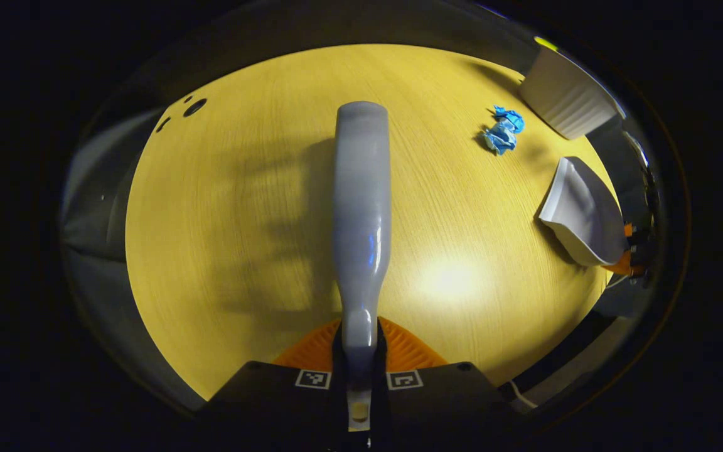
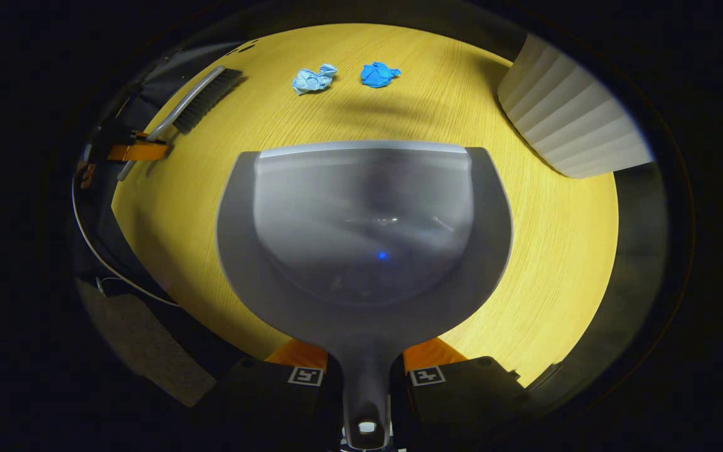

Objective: Pick up the small broom and dustpan from the desktop, sweep the trash into the dustpan with the broom, and then empty the trash into the garbage bin.

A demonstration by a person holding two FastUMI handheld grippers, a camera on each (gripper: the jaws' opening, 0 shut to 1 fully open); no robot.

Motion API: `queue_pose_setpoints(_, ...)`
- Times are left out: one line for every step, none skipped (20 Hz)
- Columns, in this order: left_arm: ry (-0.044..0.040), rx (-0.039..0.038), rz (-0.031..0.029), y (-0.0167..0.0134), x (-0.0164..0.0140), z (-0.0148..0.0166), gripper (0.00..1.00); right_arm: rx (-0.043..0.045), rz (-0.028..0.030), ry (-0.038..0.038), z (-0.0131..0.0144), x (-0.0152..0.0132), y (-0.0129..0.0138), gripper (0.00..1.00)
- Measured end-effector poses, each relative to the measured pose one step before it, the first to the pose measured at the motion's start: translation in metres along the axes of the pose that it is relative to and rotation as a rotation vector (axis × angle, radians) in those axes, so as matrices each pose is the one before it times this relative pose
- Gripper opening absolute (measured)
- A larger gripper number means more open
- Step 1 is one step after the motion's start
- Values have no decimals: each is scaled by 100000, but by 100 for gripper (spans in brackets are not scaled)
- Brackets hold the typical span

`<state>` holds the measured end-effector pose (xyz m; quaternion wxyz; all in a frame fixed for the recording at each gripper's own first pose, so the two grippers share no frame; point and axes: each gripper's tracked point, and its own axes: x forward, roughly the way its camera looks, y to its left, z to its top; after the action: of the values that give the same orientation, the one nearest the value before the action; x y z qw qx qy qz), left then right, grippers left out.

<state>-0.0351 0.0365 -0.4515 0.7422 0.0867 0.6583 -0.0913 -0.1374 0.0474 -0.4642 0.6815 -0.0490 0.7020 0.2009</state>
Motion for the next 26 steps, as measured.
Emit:
queue_pose_setpoints(-789,2413,1062,279,64,604,16,92,-115,58,-9,-40,4,35)
queue_pose_setpoints(-1308,1792,910,227,-5,851,16,124,-186,-267,-7,-40,13,35)
queue_pose_setpoints(-1571,1903,531,20,-284,876,16,218,-114,-86,27,-69,-19,35)
queue_pose_setpoints(-1479,2275,324,-13,-220,1065,16,308,-112,-157,27,-26,-15,35)
queue_pose_setpoints(-1162,2224,106,-60,-193,1072,16,188,-194,-147,99,20,-7,35)
queue_pose_setpoints(-903,2354,-930,-262,-92,1189,16,93,-376,-232,33,55,-22,35)
queue_pose_setpoints(-705,2865,-231,-277,13,1098,16,360,-294,-96,109,-77,-46,35)
queue_pose_setpoints(-346,3418,-142,-331,121,1220,16,514,9,-232,43,-50,42,35)
queue_pose_setpoints(-464,3472,-839,-473,250,1199,16,703,111,-92,150,-26,33,35)
queue_pose_setpoints(1,3237,-1587,-707,321,1263,16,632,-138,42,105,-18,-29,35)
queue_pose_setpoints(1052,2601,-1150,-503,541,869,16,235,-707,-11,168,13,-120,35)
queue_pose_setpoints(312,3244,-274,-331,475,1044,16,-10,-970,61,147,72,-90,35)
queue_pose_setpoints(719,2973,-362,-412,721,932,16,-184,-747,252,51,11,-123,35)
queue_pose_setpoints(624,2433,-550,-406,494,1013,16,54,-127,34,39,-1,56,35)
queue_pose_setpoints(512,2076,-605,-377,499,812,16,513,87,-123,177,-40,96,35)
queue_pose_setpoints(1143,1484,-153,-294,367,697,16,404,152,-127,86,24,106,35)
queue_pose_setpoints(945,1466,-70,-239,341,541,19,376,146,-297,153,-1,84,35)
queue_pose_setpoints(705,1812,-233,-326,281,527,16,390,195,-170,127,10,62,35)
queue_pose_setpoints(663,1753,-580,-541,198,389,16,395,134,-204,140,76,78,35)
queue_pose_setpoints(493,1624,-958,-545,68,441,19,125,130,-39,69,121,27,35)
queue_pose_setpoints(50,1355,-801,-491,38,385,16,-79,128,44,58,19,24,35)
queue_pose_setpoints(335,1158,-743,-508,-26,396,16,7,133,-254,167,-103,72,35)
queue_pose_setpoints(146,1237,-907,-781,-7,192,16,-30,235,21,292,-60,104,35)
queue_pose_setpoints(116,1763,-1067,-751,26,298,16,-64,151,-150,3,-182,-55,35)
queue_pose_setpoints(306,2031,-1240,-634,66,222,16,-108,13,-4,-229,156,-115,35)
queue_pose_setpoints(-151,2300,-1285,-827,-6,148,16,-109,-118,37,-72,89,-25,35)
